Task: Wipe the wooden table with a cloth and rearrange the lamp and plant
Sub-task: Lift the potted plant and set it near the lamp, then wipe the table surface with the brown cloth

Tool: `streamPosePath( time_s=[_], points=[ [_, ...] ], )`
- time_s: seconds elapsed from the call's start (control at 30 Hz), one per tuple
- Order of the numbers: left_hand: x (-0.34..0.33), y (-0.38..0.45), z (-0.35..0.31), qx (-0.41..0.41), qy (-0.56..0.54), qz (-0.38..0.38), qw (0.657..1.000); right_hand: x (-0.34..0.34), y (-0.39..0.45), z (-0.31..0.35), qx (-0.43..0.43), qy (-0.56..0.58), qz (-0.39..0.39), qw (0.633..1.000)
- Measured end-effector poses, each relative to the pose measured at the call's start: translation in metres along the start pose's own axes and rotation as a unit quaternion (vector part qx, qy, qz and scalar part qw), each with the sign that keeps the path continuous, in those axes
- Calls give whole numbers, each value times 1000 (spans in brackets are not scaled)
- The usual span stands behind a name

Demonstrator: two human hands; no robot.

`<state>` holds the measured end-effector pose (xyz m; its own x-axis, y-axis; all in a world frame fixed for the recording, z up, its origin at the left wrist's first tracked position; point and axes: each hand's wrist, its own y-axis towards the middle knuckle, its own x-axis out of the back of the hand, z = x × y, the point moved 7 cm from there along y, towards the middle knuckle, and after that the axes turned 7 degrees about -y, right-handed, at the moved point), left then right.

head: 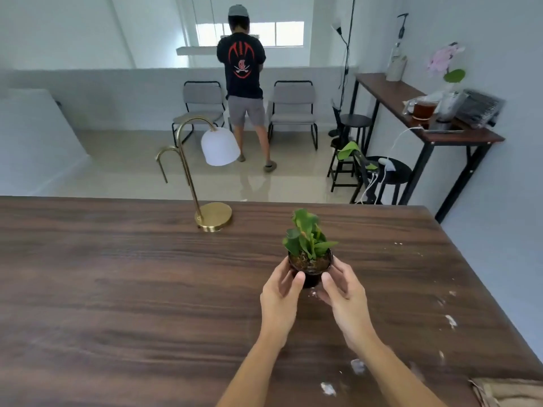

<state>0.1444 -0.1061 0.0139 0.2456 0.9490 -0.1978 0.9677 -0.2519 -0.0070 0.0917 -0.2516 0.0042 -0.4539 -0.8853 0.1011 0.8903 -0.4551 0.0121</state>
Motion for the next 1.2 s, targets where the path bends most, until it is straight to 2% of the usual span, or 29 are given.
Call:
streamPosePath(
  time_s=[0.2,0.37,0.5,0.63,0.7,0.8,0.97,1.03,1.13,1.2],
  points=[
    [139,40,-23,6,44,-133,990,-150,36,4,-35,7,114,993],
    [217,75,-25,29,79,-184,979,-238,64,2,-64,-17,168,984],
    [241,98,-22,42,121,-186,974,-265,78,-3,-84,-71,186,976],
    [239,96,-19,59,148,-188,969,-258,64,9,-75,-130,255,955],
    [228,78,-18,66,159,-192,966,-241,49,13,-73,-160,274,945],
    [198,30,-14,54,238,-169,955,-189,18,17,-37,-180,254,950],
    [140,-72,10,26,360,-91,928,-46,-50,4,30,-246,190,950],
    [127,-102,22,25,402,-72,912,27,-76,-2,53,-285,139,947],
    [120,-132,38,19,483,-53,874,143,-115,-1,103,-380,7,919],
    [122,-146,46,28,543,-58,838,216,-141,-13,56,-442,-63,893]
  ],
)
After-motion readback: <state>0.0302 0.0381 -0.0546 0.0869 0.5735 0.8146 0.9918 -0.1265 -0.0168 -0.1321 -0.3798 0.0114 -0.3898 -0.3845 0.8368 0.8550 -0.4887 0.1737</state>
